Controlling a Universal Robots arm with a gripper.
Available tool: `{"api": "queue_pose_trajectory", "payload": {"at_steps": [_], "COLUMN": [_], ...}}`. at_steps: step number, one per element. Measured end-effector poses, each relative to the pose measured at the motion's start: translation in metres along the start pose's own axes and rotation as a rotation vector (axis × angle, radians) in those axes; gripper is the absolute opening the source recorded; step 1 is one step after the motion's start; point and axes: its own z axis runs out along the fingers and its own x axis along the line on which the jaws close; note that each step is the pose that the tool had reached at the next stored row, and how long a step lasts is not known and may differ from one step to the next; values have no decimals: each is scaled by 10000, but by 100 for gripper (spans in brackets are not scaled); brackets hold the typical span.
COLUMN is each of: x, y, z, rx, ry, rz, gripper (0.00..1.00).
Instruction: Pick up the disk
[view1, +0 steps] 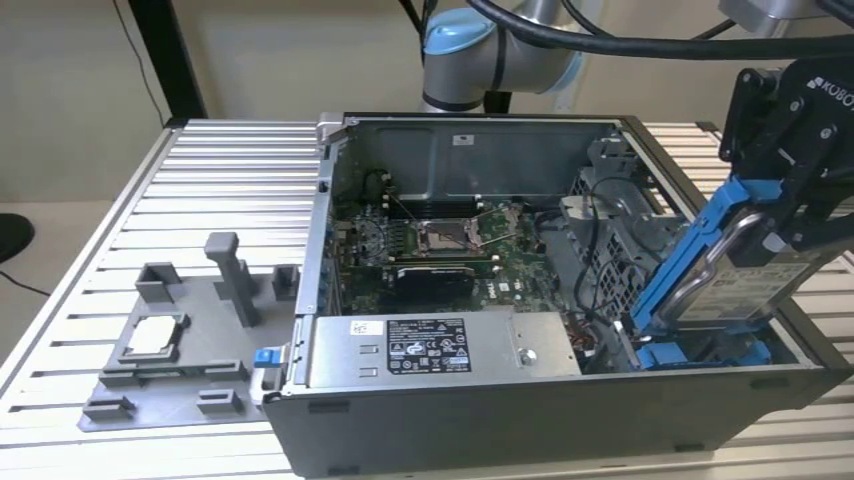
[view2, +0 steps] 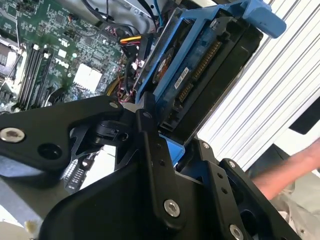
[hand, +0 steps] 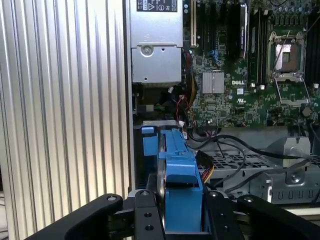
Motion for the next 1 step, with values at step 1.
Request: {"api": "queue_pose_trajectory", "payload": {"at_steps": [1], "x": [0], "y": [0], "z": [0], "rx": [0], "ry": [0], "rz": [0], "gripper": [0]}}
